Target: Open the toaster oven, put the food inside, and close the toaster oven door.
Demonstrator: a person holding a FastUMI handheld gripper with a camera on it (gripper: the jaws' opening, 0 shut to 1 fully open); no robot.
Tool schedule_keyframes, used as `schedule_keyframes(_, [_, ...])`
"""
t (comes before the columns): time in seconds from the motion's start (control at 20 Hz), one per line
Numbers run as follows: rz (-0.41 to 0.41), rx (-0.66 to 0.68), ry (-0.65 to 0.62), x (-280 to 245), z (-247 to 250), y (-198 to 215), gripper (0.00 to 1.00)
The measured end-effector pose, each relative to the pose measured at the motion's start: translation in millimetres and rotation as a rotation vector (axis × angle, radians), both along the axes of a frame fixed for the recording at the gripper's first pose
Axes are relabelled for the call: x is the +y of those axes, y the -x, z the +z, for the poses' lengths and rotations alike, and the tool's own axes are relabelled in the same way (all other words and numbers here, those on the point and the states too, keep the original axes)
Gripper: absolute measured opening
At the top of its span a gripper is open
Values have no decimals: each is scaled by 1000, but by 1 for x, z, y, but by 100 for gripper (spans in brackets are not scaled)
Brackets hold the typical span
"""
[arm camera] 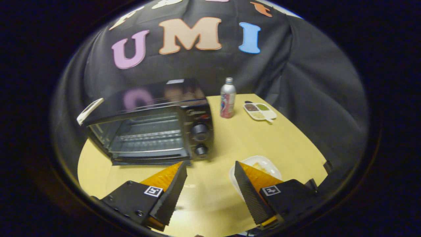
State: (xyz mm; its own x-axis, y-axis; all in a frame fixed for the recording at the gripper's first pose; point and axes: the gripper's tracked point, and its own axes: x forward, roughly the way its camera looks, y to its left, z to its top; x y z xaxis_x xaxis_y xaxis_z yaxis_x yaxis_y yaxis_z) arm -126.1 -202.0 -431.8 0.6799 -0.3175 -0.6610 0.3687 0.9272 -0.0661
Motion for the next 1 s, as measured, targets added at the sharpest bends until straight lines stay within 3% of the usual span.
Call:
schedule_keyframes(0.2, [-27,58,25,-56,-23,12,94])
schedule_keyframes(0.45, [15,170,53,-94,-66,31,94])
schedule_keyframes(0.95, [92,279,-2,-100,-116,46,94])
schedule_keyframes(1.0, [89,284,-17,-101,-118,47,89])
